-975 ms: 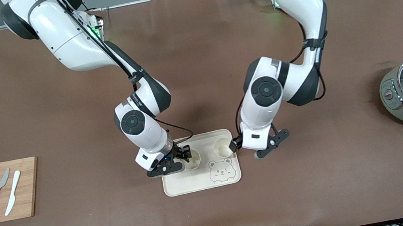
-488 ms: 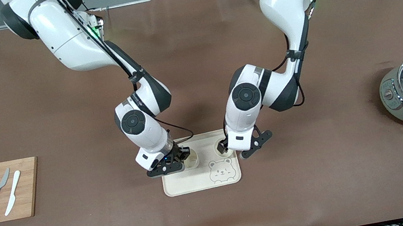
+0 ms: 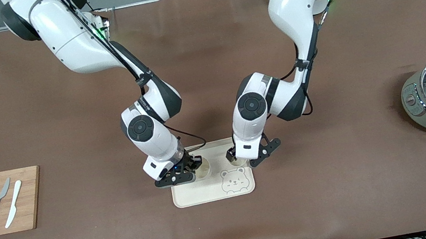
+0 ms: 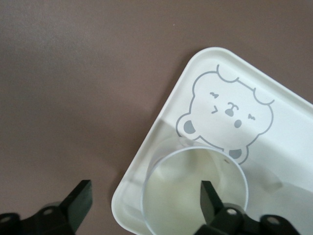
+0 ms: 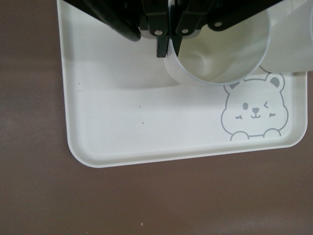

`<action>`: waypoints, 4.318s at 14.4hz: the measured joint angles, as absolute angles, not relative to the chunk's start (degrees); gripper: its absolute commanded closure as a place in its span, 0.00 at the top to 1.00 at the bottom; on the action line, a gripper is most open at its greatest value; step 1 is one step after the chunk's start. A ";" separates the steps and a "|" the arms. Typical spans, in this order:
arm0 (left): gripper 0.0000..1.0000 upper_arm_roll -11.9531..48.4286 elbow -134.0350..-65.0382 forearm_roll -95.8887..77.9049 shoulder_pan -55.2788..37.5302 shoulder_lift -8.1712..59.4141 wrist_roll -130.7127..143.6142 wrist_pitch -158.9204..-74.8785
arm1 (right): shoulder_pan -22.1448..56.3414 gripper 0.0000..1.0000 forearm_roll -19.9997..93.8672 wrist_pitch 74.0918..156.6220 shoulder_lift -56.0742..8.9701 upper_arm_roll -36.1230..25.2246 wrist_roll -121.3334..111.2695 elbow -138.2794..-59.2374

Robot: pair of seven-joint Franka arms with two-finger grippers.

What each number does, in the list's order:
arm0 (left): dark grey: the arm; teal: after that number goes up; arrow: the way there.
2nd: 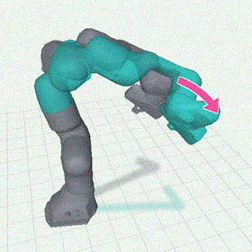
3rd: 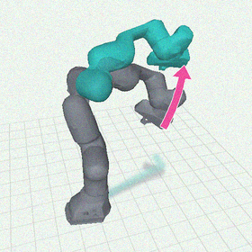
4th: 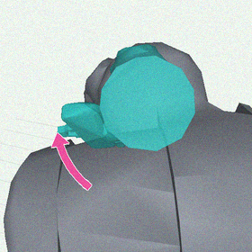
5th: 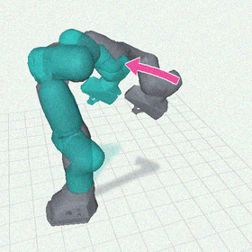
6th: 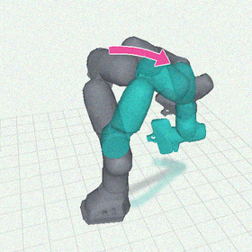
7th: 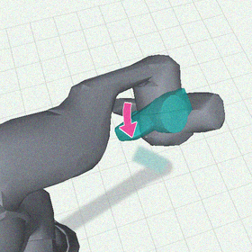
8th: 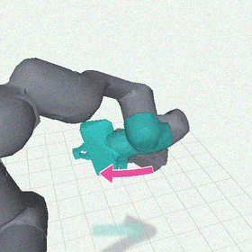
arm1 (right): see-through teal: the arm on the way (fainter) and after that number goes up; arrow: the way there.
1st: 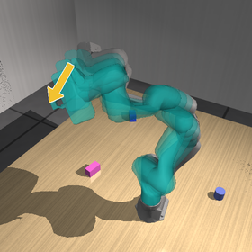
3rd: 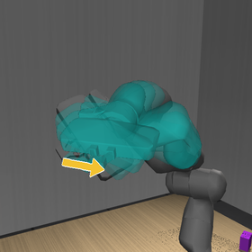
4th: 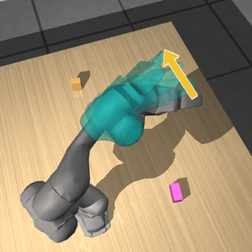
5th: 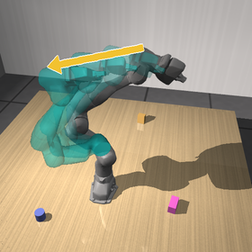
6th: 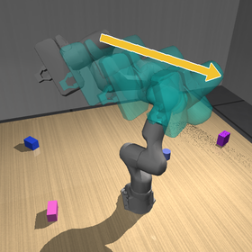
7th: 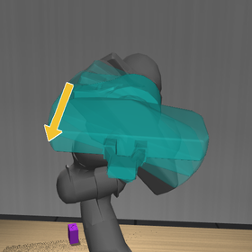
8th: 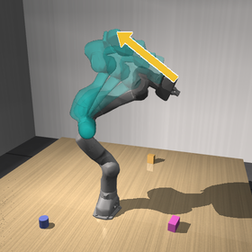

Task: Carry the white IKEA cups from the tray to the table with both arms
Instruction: 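Lower both grippers around the two white cups and close them, then carry one cup with the right gripper while the left gripper carries the other, then lower both cups onto the table and open both grippers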

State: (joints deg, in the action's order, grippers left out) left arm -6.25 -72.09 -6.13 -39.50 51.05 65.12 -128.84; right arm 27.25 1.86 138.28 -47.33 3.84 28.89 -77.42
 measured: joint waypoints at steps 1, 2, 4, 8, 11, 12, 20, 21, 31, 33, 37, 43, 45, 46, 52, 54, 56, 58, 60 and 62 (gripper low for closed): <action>0.16 -6.30 -72.08 -6.13 -39.65 51.19 65.61 -129.07 | 27.25 0.00 1.86 135.75 -46.37 3.80 28.99 -77.03; 0.03 -6.33 -72.08 -6.13 -39.72 51.25 66.30 -129.25 | 27.21 0.00 1.86 133.61 -45.18 3.66 29.08 -76.81; 0.00 -6.35 -72.05 -6.13 -39.74 51.26 67.19 -129.50 | 26.79 0.00 1.86 129.36 -42.52 3.36 29.15 -76.53; 0.00 -6.38 -71.85 -6.13 -39.94 51.26 67.59 -129.93 | 24.95 0.00 1.86 119.36 -38.56 3.21 28.52 -74.17; 0.00 -6.87 -70.99 -6.13 -39.97 51.12 67.63 -129.99 | 22.44 0.00 1.87 111.68 -36.33 3.19 24.97 -71.54; 0.00 -7.28 -70.55 -6.13 -39.95 50.88 67.63 -129.97 | 21.40 0.00 1.91 109.17 -35.70 3.19 23.39 -70.73; 0.00 -10.56 -70.15 -6.08 -38.41 44.80 67.70 -124.80 | 11.60 0.00 2.51 95.23 -30.79 3.19 7.00 -67.18; 0.00 -10.64 -70.19 -5.92 -37.46 44.19 67.55 -124.10 | 10.23 0.00 2.54 94.74 -30.58 3.18 4.48 -67.18; 0.00 -10.82 -70.66 -5.60 -28.82 42.11 55.46 -116.31 | -1.00 0.00 2.58 96.40 -32.69 2.83 -14.53 -68.22; 0.00 -10.82 -70.72 -5.59 -26.77 41.69 51.92 -115.01 | -1.55 0.00 2.56 99.20 -34.89 2.78 -15.70 -68.80; 0.00 -10.81 -71.33 -5.59 -23.30 41.40 45.07 -113.64 | -2.25 0.00 2.55 109.04 -39.48 2.74 -17.79 -70.26; 0.00 -10.75 -73.12 -5.59 -16.94 41.40 32.65 -113.57 | -2.30 0.00 2.56 120.41 -42.78 2.74 -19.55 -75.04; 0.00 -10.67 -73.52 -5.59 -15.08 41.39 28.39 -113.59 | -2.30 0.00 2.55 122.68 -43.26 2.74 -20.12 -76.73; 0.00 -10.66 -73.82 -5.59 -14.30 41.40 26.37 -113.70 | -2.30 0.00 2.55 123.27 -43.38 2.74 -20.42 -77.24; 0.00 -10.51 -77.65 -5.59 -9.34 41.43 15.74 -119.87 | -2.52 0.00 2.56 129.08 -44.13 2.62 -23.36 -80.07; 0.00 -10.42 -80.00 -5.59 -8.75 41.52 13.92 -123.67 | -2.71 0.00 2.56 130.49 -44.61 2.56 -23.60 -80.58; 0.00 -10.41 -81.99 -5.59 -8.43 41.94 13.16 -126.52 | -2.90 0.00 2.55 131.26 -45.15 2.55 -24.33 -80.62; 0.00 -10.37 -82.76 -5.67 -8.14 42.66 12.73 -127.63 | -3.06 0.00 2.56 132.12 -45.62 2.55 -24.76 -80.64; 0.00 -10.33 -82.87 -5.96 -7.93 43.35 12.22 -128.26 | -3.25 0.00 2.56 132.41 -45.84 2.55 -25.03 -80.67; 0.00 -10.29 -82.89 -6.10 -7.81 43.86 11.39 -128.40 | -3.34 0.12 2.56 132.56 -45.96 2.55 -25.09 -80.67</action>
